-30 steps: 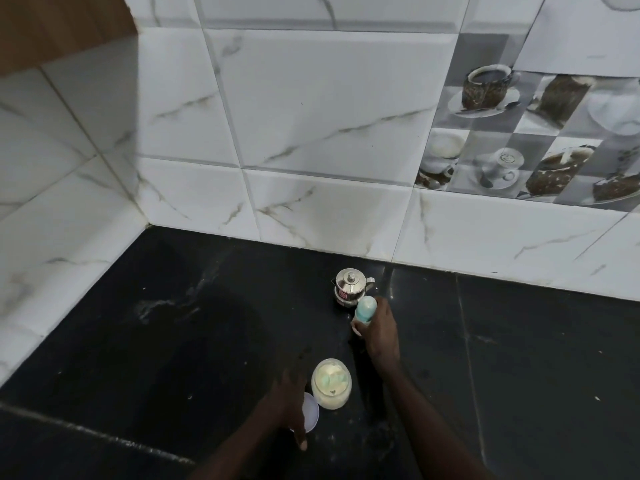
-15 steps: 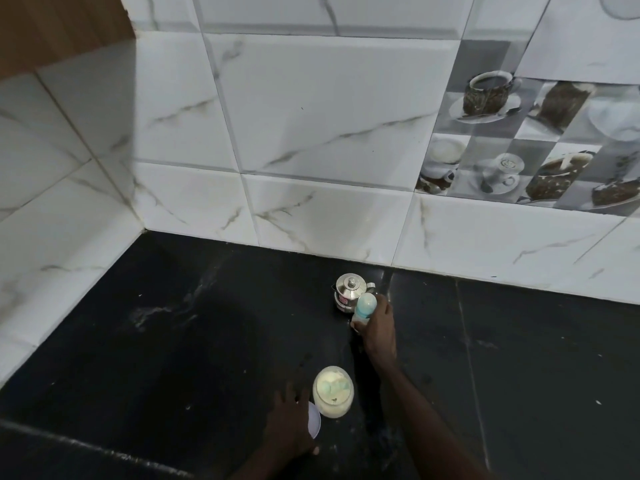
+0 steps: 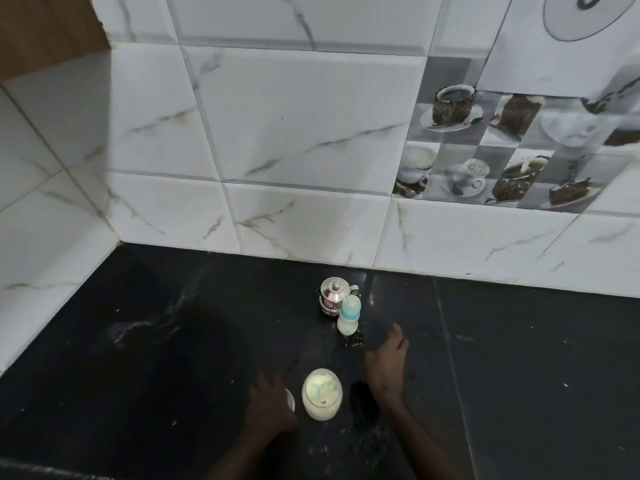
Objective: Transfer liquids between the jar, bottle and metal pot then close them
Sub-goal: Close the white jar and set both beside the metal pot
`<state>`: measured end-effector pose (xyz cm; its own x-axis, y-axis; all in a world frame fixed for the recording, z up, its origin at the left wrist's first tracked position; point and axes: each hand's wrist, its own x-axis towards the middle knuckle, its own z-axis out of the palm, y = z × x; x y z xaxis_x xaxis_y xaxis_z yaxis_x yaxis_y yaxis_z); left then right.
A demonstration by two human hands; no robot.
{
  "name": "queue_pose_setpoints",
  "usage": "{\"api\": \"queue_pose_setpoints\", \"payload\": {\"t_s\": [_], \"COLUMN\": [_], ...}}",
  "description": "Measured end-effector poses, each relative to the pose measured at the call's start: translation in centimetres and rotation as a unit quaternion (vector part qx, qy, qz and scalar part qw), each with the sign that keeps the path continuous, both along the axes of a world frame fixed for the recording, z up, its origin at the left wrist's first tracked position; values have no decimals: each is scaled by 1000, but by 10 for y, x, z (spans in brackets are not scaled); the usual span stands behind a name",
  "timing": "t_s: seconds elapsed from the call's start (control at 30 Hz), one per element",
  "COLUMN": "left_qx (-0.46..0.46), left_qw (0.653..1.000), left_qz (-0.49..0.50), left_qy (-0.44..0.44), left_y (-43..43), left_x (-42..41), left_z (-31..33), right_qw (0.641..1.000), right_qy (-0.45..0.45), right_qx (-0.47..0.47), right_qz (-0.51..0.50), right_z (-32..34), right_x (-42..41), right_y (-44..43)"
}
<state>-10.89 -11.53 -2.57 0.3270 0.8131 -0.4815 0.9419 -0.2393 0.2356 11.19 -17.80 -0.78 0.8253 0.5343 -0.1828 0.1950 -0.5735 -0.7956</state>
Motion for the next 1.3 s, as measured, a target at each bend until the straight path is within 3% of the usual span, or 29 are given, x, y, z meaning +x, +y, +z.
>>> {"api": "queue_pose_setpoints", "payload": {"t_s": [0.2,0.33,0.5,0.57,0.7,0.77,0.87,1.07,1.3], "left_qx": [26,45,56,32,38,58,104,88,-9], "left_qw": [988,968,942,934,930,926,911,891,921], "left_qz": [67,49,65,61,24,65,76,64,13], "left_qy": [-139,-241,-325,-352,-364,-367,-391,-441,-389], "left_y": [22,13,-9,-20,-31,-33,-34,-36,-33], "left_x": [8,22,34,38,34,31,30,28,16], "left_z": [24,34,27,33,26,17,12,18,-6], "right_qw": [996,989,973,954,920,907,902,903,870], "right_qy": [-29,-68,62,69,-20,-47,-45,-61,-130], "right_qx": [73,104,37,-15,-72,-89,-95,-91,-129], "right_qz": [-28,77,219,291,384,410,418,414,457], "right_z": [31,47,62,65,66,62,58,57,51], "right_x": [-15,-23,-21,-19,-21,-23,-24,-25,-27], "right_y": [-19,-18,-11,-10,-12,-13,-14,-12,-16]}}
